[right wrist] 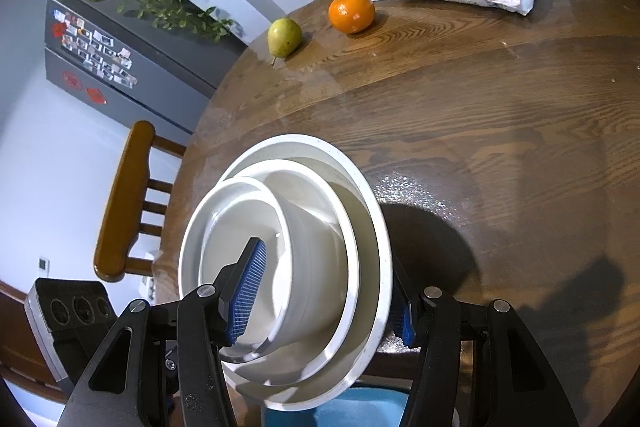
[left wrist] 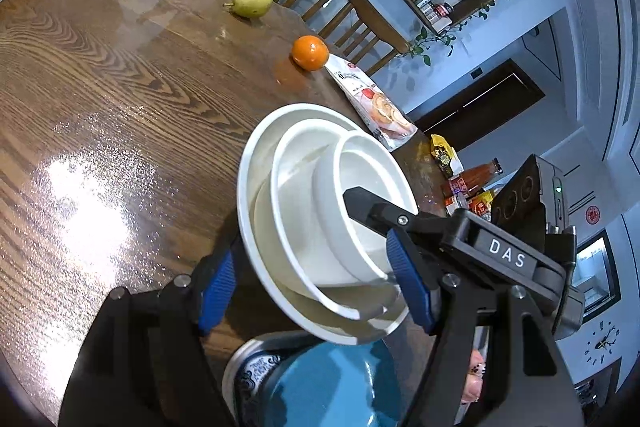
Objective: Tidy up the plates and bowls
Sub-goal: 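Lift the bowl stack and carry it over the teal plate, then lower the bowl stack toward the teal plate with both tools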
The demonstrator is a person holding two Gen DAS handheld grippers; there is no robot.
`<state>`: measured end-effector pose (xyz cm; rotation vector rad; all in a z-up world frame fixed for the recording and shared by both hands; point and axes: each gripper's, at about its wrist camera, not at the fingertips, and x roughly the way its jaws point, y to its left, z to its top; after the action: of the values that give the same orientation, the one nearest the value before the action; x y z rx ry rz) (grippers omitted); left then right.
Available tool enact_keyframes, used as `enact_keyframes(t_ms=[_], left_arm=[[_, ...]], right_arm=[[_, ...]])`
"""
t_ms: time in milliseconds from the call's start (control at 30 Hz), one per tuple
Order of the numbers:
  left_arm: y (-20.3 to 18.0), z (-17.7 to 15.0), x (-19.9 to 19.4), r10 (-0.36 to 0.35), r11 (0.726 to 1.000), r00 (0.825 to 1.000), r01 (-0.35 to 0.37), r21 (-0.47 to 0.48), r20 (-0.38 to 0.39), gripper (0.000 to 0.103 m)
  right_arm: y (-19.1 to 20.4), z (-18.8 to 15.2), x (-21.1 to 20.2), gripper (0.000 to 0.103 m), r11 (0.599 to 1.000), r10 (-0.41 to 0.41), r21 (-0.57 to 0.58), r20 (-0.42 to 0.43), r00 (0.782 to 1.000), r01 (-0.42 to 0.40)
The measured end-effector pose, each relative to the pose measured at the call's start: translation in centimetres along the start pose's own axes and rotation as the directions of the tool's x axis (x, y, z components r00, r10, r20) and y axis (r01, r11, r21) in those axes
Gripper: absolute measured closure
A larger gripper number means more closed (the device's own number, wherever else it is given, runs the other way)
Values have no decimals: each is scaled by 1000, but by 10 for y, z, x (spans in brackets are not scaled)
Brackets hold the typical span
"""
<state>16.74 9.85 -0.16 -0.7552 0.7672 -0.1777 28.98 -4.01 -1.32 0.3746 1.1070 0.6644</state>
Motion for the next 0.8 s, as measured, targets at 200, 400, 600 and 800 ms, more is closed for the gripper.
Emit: enact_keyframes(t_ms=[200,400,600,800], left_arm=[[-5,-4,-2,-4,1000,1000,4,20,12,33],[-3,-8,-1,-2,1000,1000,2,16,-2,33],[-10,-14,-4,-15,999,1000,15,48,2,32],[-10,-17,-6,-22,999,1000,21,41,4,33]], right_arm=[[2,-2,-9,45,1000,-7,-22,22,1000,8],[0,-8,-10,45,1000,-21,-15,23,1000,22],[-5,-15,-21,45,1000,2,-4,40,999,-2],[0,-21,-26,45,1000,-19,-14,62,998,20]])
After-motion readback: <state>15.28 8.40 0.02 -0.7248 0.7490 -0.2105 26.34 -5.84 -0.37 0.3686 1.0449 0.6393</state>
